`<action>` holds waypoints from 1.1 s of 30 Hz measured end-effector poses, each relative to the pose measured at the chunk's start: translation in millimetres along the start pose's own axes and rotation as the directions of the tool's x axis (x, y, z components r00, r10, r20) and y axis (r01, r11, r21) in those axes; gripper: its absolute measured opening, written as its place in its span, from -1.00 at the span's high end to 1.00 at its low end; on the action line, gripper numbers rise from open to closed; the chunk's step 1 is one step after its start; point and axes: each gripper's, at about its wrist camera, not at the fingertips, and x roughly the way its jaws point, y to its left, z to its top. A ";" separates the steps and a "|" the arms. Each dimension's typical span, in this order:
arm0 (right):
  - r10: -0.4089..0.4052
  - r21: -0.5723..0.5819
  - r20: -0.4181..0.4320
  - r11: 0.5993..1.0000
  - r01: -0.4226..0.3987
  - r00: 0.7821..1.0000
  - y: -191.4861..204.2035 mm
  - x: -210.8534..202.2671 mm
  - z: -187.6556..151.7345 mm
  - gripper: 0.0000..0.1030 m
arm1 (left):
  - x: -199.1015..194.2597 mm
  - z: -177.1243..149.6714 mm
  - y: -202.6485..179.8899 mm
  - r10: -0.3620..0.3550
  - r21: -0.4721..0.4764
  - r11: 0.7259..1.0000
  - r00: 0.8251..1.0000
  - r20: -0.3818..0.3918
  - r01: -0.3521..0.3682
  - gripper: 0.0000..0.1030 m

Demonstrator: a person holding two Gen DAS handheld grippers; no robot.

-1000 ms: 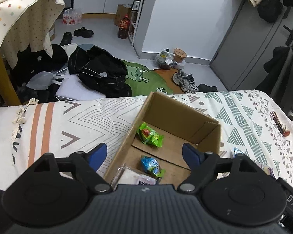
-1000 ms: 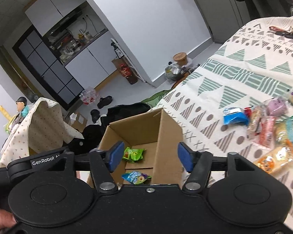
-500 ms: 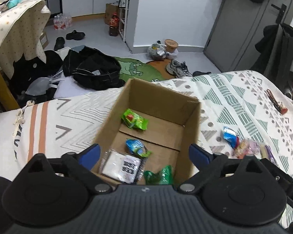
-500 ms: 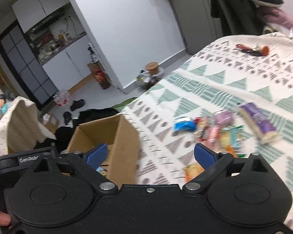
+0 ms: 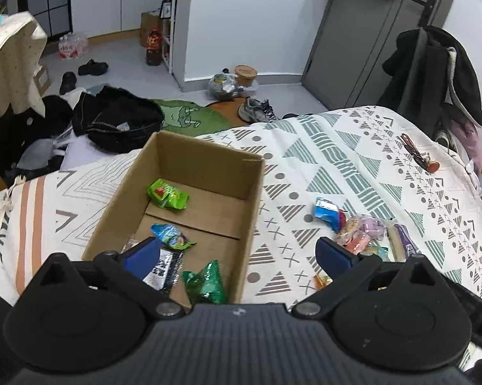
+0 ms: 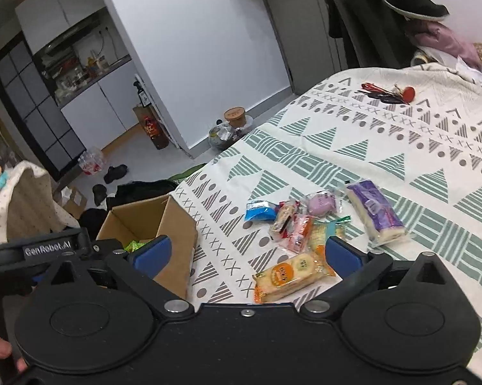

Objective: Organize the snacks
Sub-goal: 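Move both open grippers back toward the remaining snack pile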

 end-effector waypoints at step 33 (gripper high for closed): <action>-0.051 0.104 -0.028 0.993 0.054 0.998 -99.7 -5.8 1.9 -0.99 | 28.2 -23.1 -77.7 -0.065 0.039 0.997 0.998 0.014 0.064 -0.94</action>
